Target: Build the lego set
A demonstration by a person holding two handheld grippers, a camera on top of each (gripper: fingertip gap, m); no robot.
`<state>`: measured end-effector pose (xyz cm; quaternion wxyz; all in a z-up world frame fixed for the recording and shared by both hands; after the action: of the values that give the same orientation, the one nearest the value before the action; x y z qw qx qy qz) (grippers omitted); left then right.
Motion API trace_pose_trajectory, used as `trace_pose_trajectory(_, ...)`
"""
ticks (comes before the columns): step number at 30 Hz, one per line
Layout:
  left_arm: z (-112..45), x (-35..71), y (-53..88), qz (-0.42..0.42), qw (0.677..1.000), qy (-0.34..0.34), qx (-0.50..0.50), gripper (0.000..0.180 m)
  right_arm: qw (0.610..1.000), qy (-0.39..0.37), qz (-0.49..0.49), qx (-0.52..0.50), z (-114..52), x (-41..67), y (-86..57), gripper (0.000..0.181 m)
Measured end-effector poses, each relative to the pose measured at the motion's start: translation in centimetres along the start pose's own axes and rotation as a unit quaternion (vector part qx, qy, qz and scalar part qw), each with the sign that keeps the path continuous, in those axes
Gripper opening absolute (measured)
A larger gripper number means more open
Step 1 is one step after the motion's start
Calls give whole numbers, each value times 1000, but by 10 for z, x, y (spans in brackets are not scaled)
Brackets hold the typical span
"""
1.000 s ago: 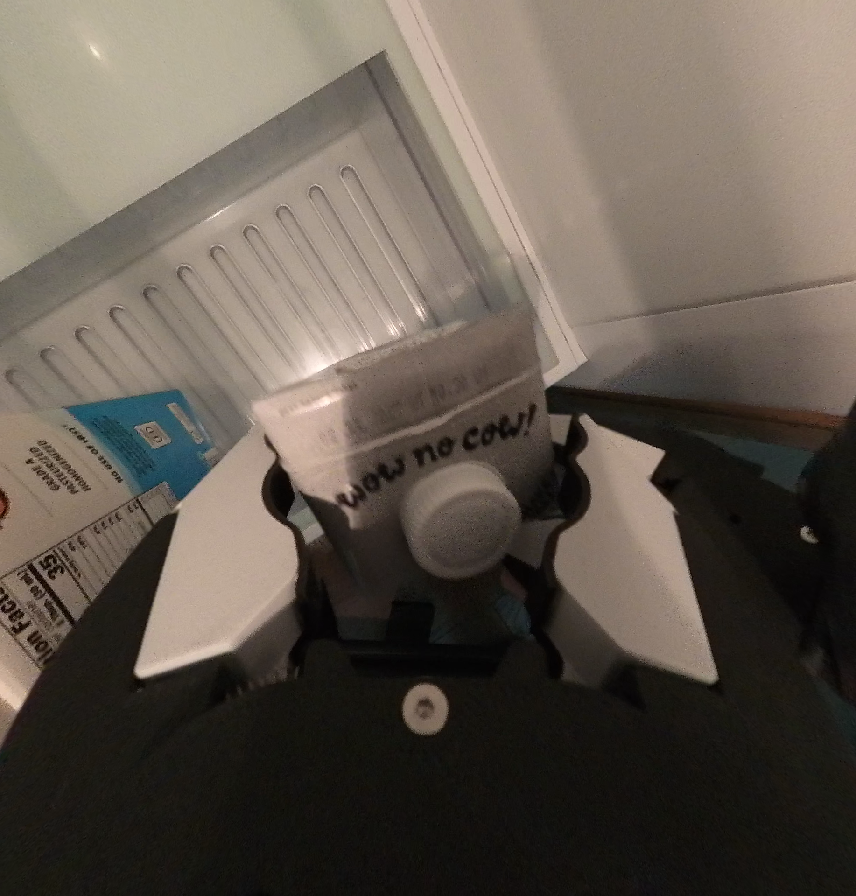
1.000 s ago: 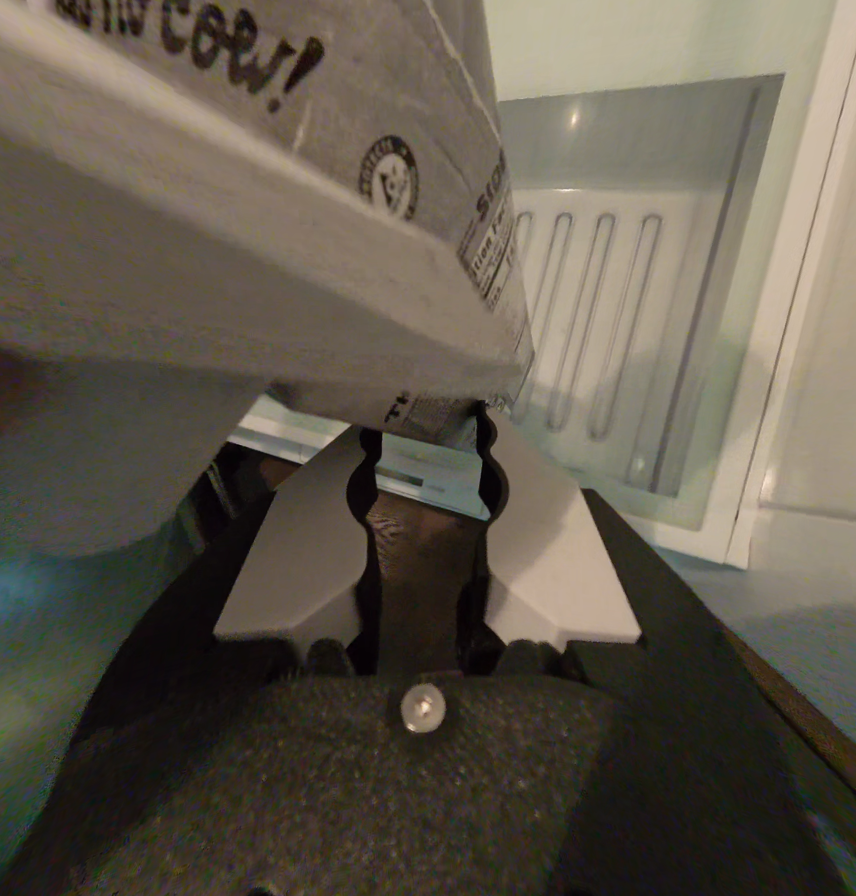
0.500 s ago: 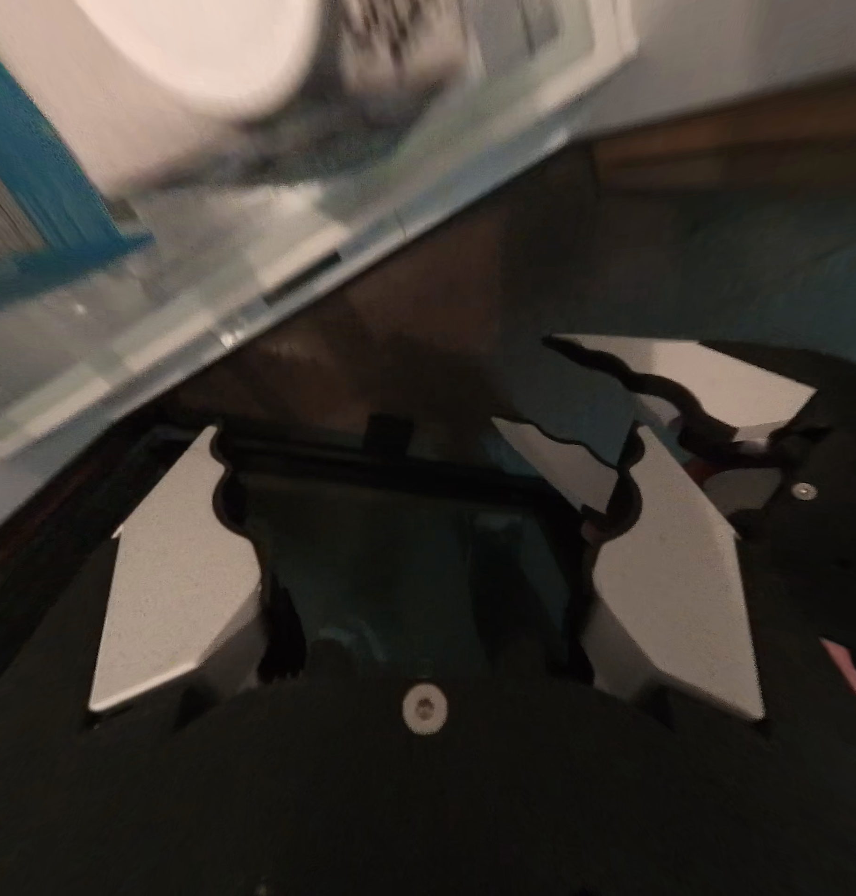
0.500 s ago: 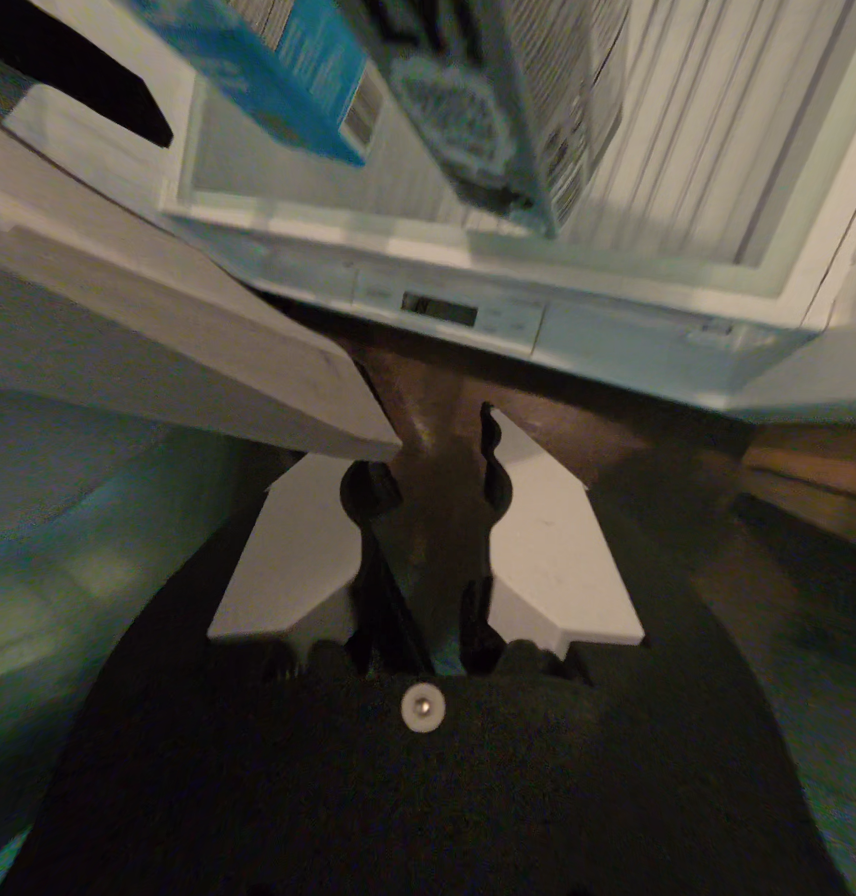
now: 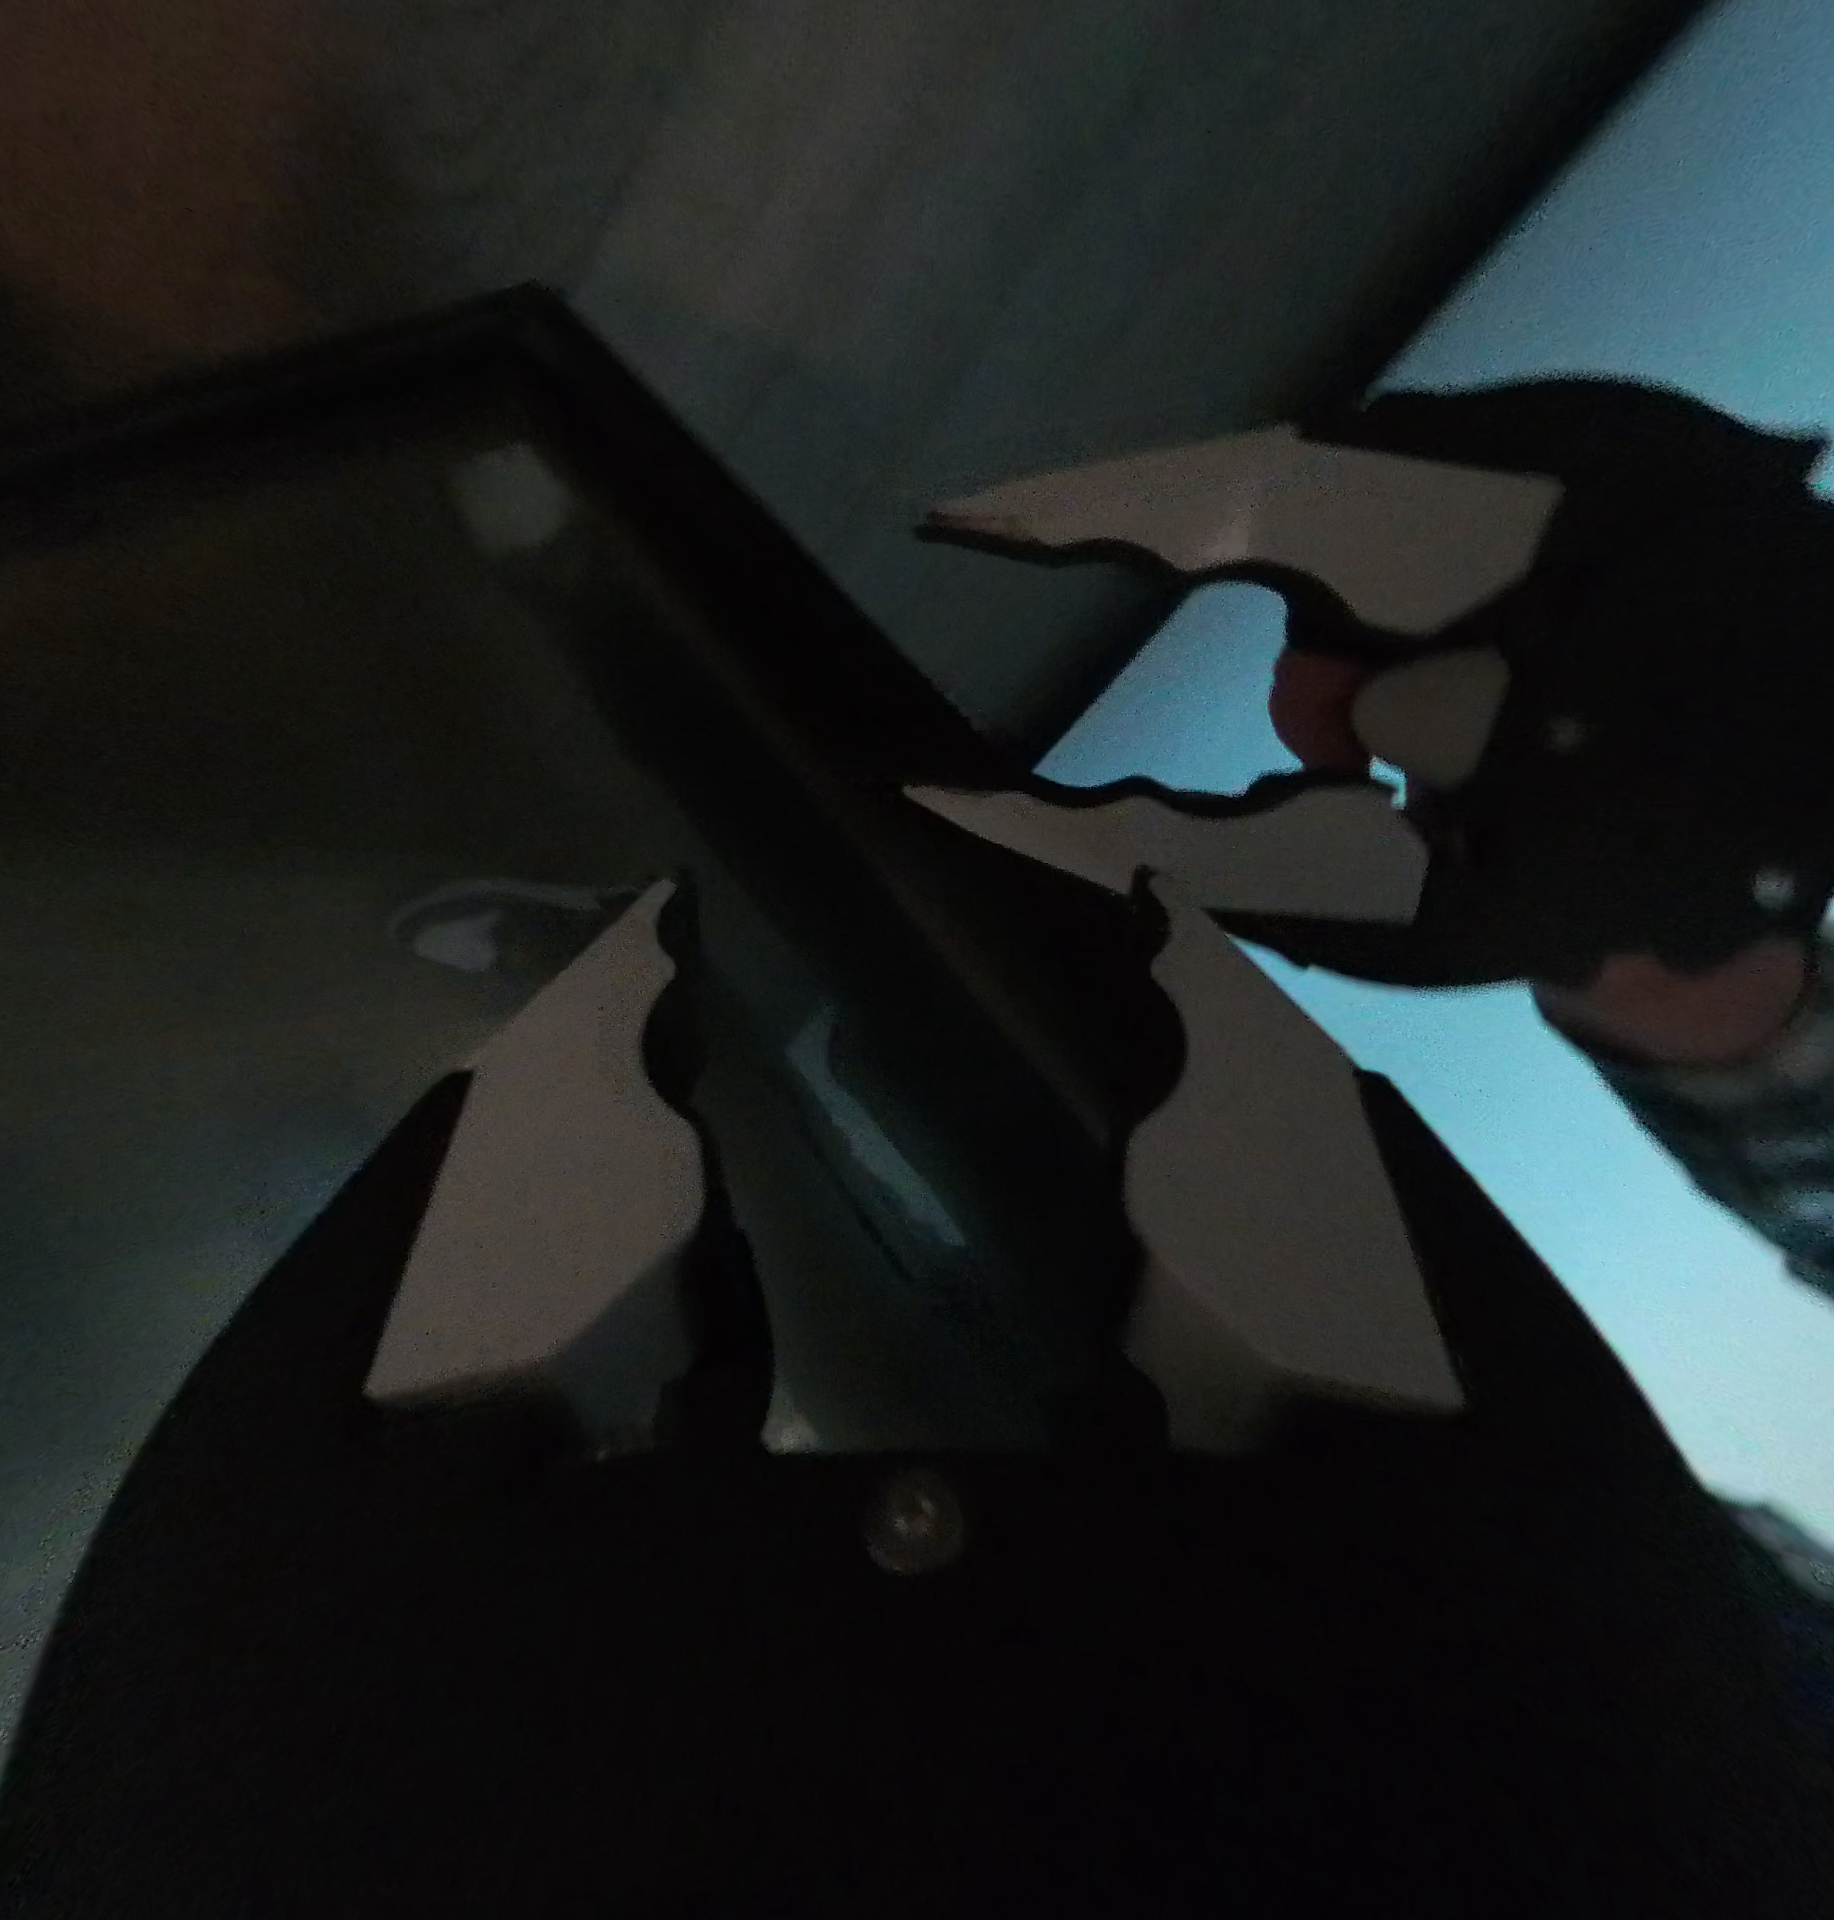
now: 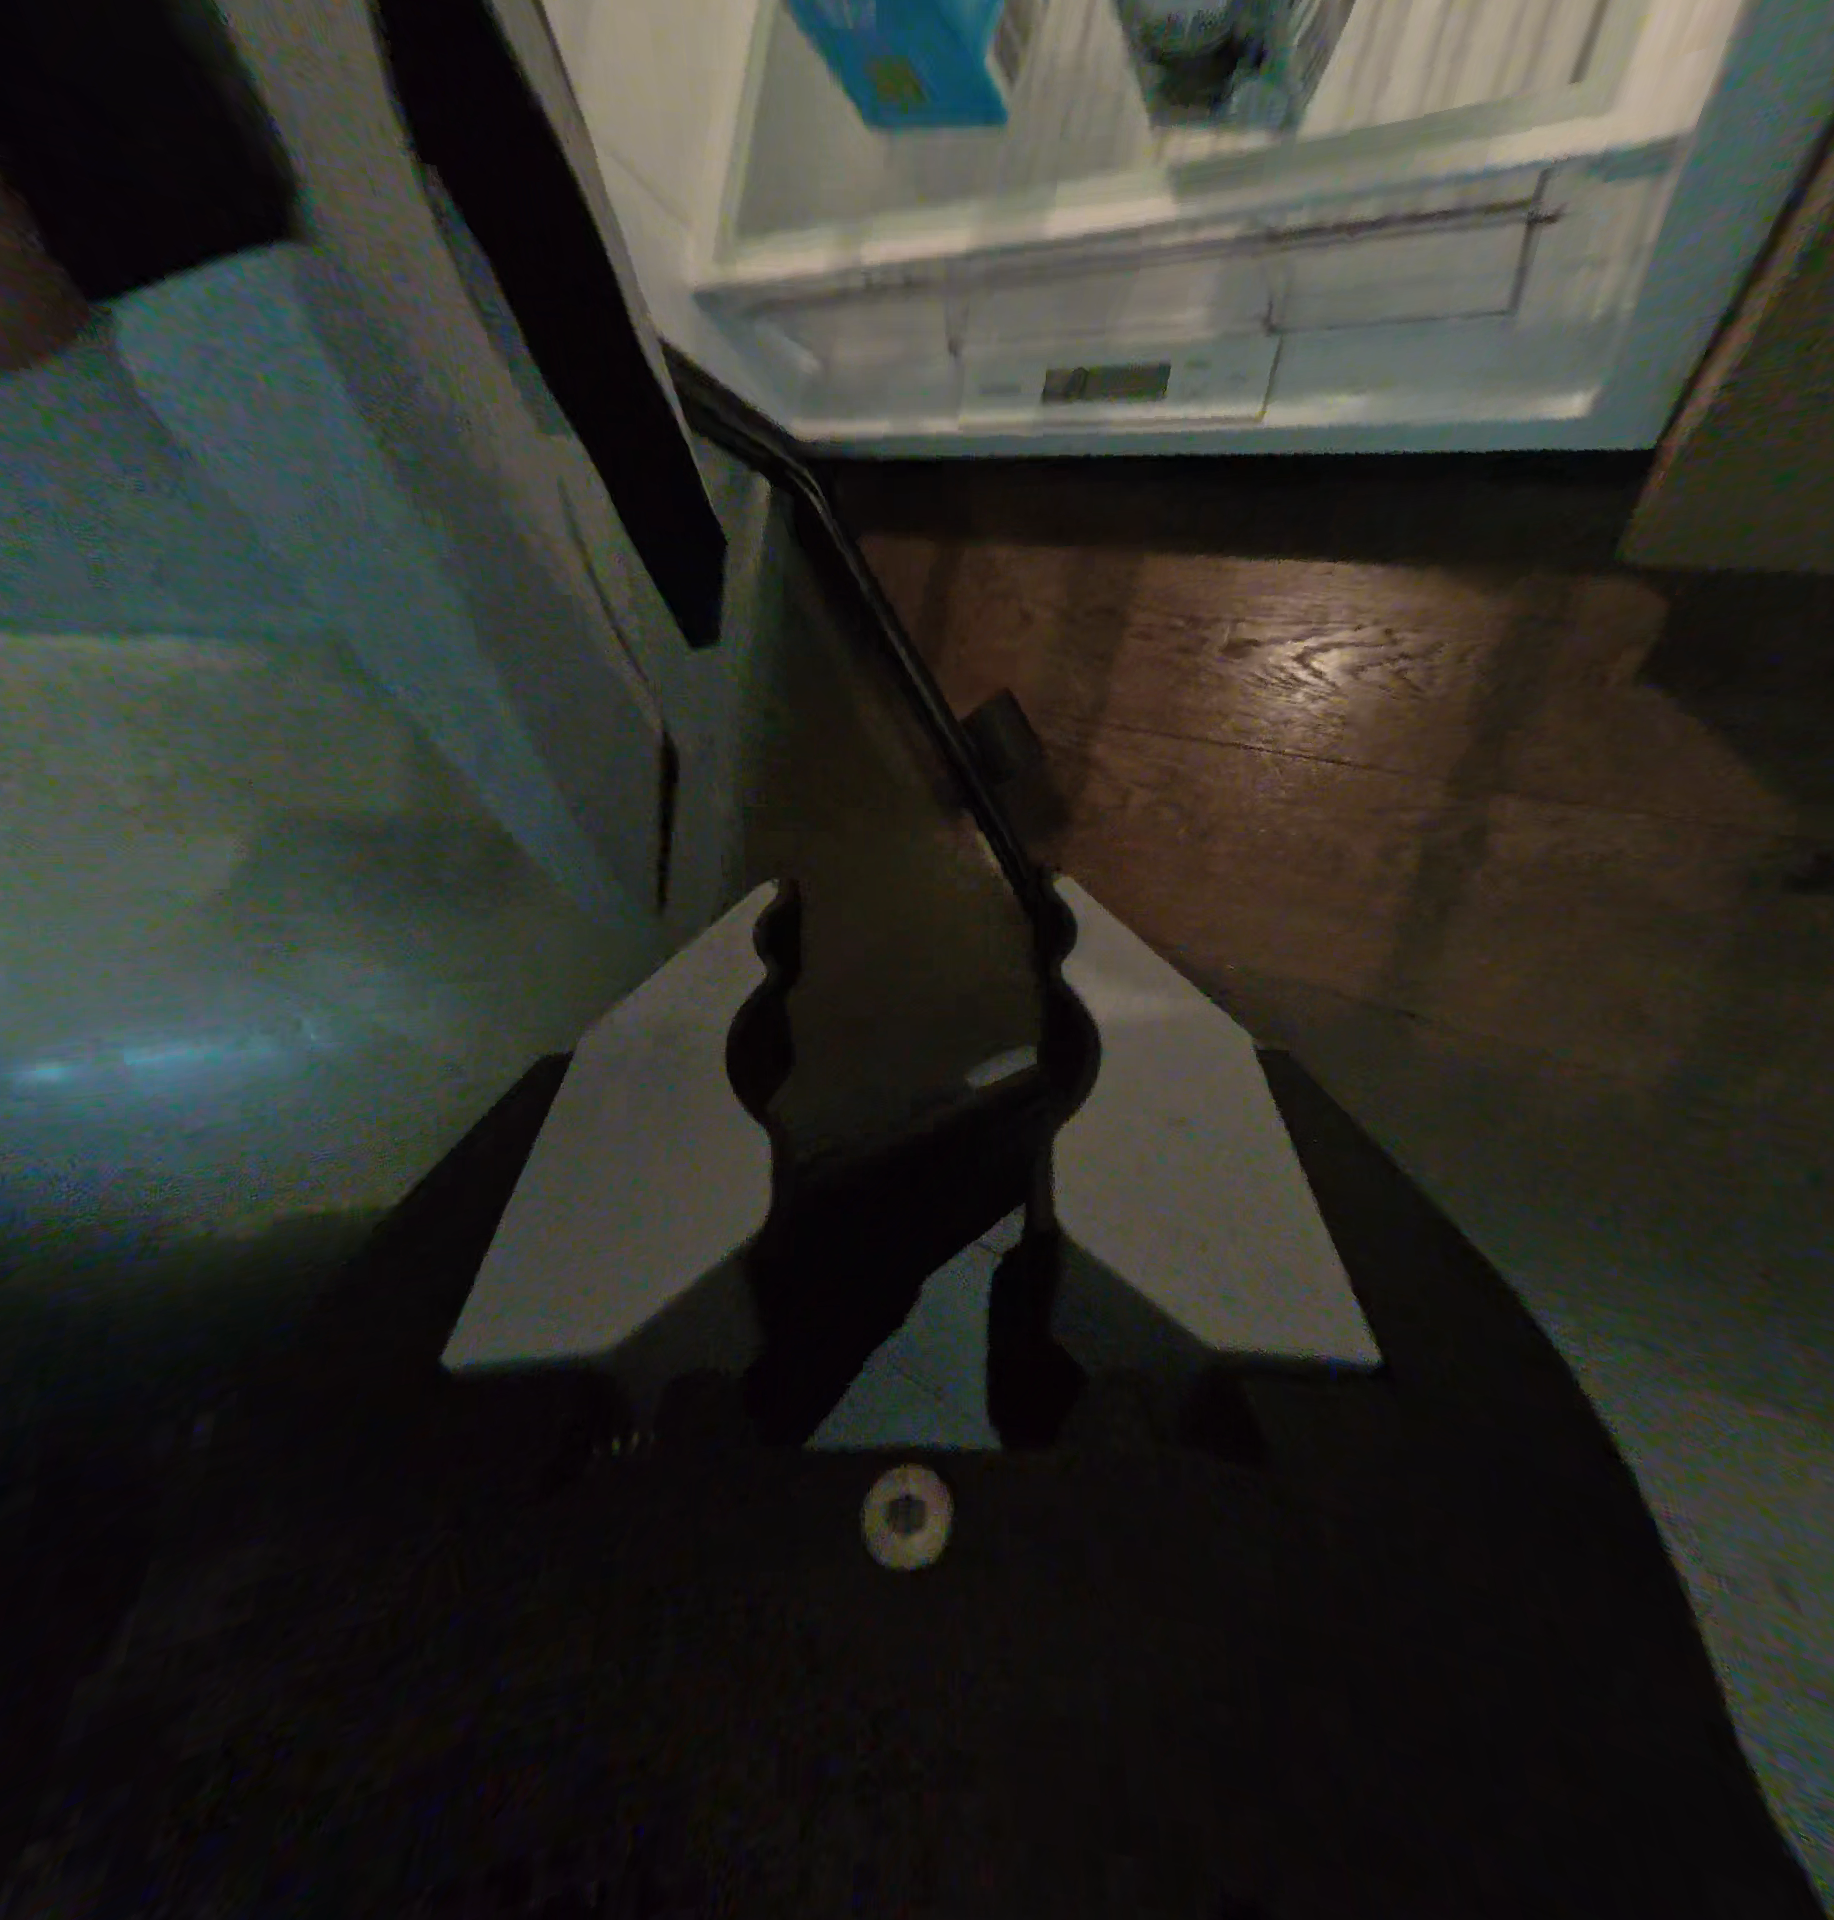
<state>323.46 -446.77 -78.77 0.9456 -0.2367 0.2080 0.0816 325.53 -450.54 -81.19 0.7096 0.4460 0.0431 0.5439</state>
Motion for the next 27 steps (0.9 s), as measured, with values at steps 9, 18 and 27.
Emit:
trace_pose_trajectory(9,144,-107,-146,-211,962,-159,-62,33,984,-176,30,15,186,31,146,51)
trace_pose_trajectory(18,262,-230,-136,-189,893,-408,-35,32,957,-211,186,74,189,50,336,56)
trace_pose_trajectory(27,250,-328,-51,-63,873,-481,-40,30,962,-76,262,12,83,19,344,16)
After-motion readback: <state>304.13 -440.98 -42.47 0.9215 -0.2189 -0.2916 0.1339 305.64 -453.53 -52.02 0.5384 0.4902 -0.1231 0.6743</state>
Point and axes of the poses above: each gripper's, where its closed fingertips meet, z back along the fingers, x out of its top, y = z × x across the jaws, the point moved 2 cm from there along z, back along the fingers, and after that the axes turned 14 degrees about x, right-handed, at the moved point
